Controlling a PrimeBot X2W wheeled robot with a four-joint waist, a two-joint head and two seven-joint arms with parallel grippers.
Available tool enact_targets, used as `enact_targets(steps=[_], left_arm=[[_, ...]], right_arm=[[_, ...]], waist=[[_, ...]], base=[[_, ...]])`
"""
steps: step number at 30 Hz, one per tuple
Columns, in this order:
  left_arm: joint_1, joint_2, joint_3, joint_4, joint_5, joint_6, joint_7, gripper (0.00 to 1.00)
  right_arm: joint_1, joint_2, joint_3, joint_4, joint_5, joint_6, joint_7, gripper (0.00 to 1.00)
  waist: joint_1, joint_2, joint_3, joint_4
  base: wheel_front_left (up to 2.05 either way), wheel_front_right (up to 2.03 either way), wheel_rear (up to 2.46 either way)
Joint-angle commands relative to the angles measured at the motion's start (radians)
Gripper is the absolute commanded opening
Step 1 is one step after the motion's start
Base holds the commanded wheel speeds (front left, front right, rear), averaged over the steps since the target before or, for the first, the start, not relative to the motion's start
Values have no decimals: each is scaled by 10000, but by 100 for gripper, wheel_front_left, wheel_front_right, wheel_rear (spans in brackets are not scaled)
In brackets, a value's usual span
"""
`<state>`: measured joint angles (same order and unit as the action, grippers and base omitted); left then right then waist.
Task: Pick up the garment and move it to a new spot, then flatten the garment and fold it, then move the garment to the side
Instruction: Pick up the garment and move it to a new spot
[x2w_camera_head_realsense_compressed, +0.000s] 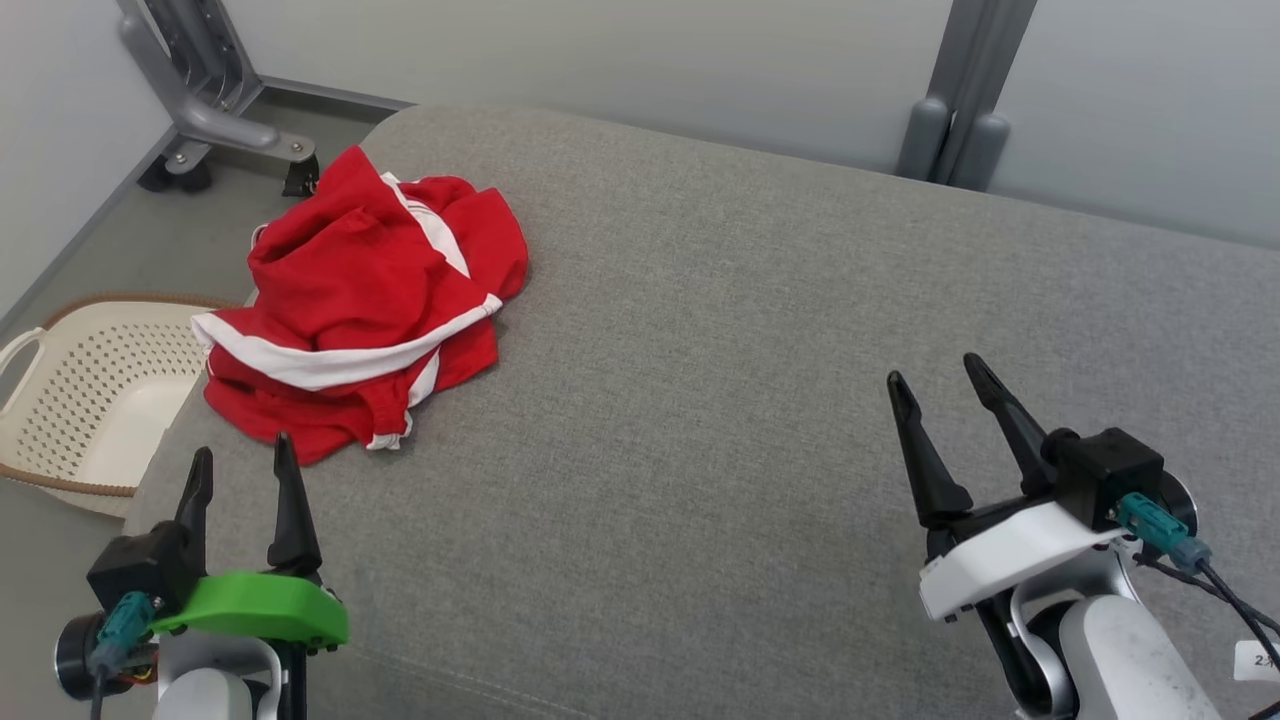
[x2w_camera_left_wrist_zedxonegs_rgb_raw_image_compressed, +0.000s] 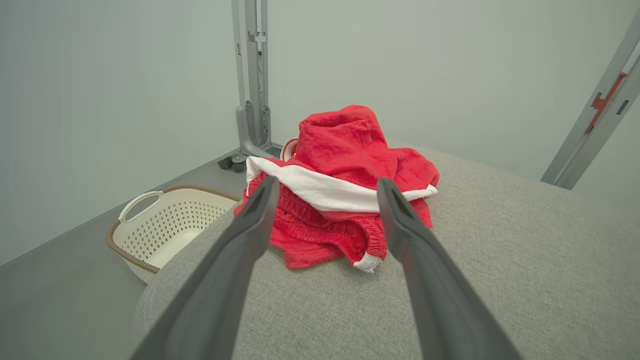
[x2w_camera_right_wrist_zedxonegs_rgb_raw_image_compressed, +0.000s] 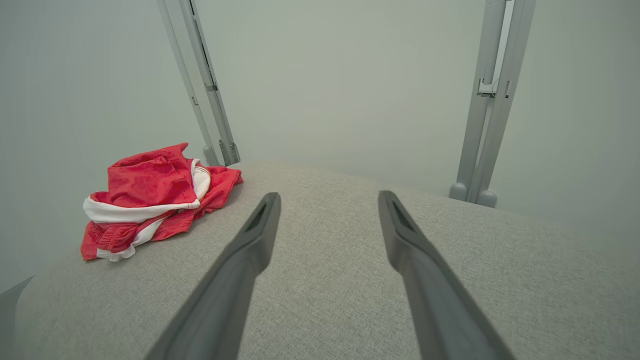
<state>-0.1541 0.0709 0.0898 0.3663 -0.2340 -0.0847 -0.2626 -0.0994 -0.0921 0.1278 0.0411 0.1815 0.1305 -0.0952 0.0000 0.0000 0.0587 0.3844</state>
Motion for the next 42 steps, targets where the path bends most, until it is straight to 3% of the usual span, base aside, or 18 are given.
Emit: enact_targets(steps=[1,7,16,27,29,36,42], left_arm=[[-362,-41,24,146,-133,-63,-28,100],[-1638,64,11,1308,-816,-294,236,100],[-4323,746,-145,4583,-2312,-469,1289,100],[-5544,1597,-1186,6561,-4301,-466,1859,100],[-5573,1719,-1408,6587,-4405,-467,1488,0],[-5364,2333,-1837,6582,-4020,-463,108,0],[-4755,2834,-1559,5268,-3168,53,-27,0]], right_arm=[[-207,-97,16,-102,-64,4,64,100],[-721,-288,-65,-547,-183,4,368,100],[-1626,-600,-286,-1250,-455,4,753,100],[-1846,-674,-297,-1258,-485,4,788,100],[-1865,-703,-289,-1221,-496,4,785,100],[-1524,-693,-298,-1137,-428,4,669,100],[-1134,-578,-252,-1006,-304,4,528,100]], waist=[[0,0,384,-16],[0,0,1422,-371],[0,0,3144,-1002],[0,0,3581,-1171],[0,0,3483,-1116],[0,0,2765,-972],[0,0,1814,-1009]], base=[[0,0,0],[0,0,0],[0,0,0],[0,0,0],[0,0,0],[0,0,0],[0,0,0]])
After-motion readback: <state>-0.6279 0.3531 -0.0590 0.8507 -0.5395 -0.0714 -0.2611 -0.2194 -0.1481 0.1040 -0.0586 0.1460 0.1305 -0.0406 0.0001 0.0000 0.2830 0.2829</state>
